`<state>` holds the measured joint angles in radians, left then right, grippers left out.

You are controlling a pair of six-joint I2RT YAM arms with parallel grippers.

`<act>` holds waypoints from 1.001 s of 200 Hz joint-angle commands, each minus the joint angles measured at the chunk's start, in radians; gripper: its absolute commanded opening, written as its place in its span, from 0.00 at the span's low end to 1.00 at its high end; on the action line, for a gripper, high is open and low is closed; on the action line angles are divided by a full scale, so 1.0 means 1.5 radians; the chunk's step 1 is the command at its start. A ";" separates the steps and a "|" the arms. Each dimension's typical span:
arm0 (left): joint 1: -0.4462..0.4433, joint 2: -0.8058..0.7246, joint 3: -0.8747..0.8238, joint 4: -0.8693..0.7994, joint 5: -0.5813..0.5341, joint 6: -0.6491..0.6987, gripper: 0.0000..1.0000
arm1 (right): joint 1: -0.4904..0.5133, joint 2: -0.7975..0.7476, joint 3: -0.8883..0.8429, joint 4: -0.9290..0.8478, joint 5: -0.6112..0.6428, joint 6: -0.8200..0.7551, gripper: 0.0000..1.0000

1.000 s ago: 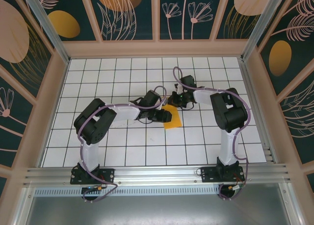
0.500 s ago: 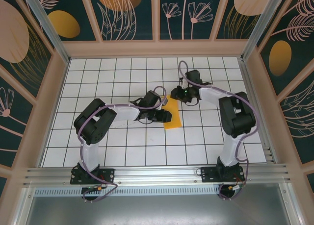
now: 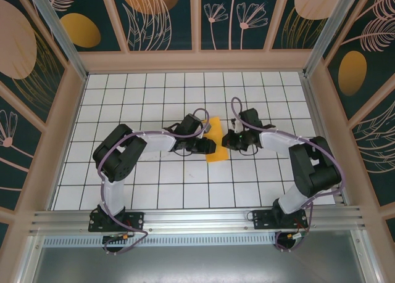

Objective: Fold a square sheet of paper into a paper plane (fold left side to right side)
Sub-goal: Hold the square sheet of paper at the center of the table, then first fold the square sheet of paper in half at the center of the table.

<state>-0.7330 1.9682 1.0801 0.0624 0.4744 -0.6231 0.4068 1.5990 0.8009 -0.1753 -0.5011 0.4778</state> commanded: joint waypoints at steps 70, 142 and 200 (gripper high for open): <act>-0.003 -0.009 0.031 -0.040 -0.018 -0.016 0.43 | 0.002 0.086 -0.014 -0.023 0.077 -0.011 0.04; 0.023 0.020 0.083 -0.058 -0.036 -0.010 0.45 | -0.001 0.098 -0.012 -0.035 0.094 -0.024 0.04; 0.042 0.050 0.093 -0.051 -0.048 -0.002 0.48 | -0.001 0.101 -0.010 -0.047 0.105 -0.029 0.04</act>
<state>-0.6849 2.0224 1.2011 -0.0044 0.4206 -0.6369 0.4129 1.6955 0.7986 -0.1654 -0.4702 0.4557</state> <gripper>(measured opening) 0.474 0.065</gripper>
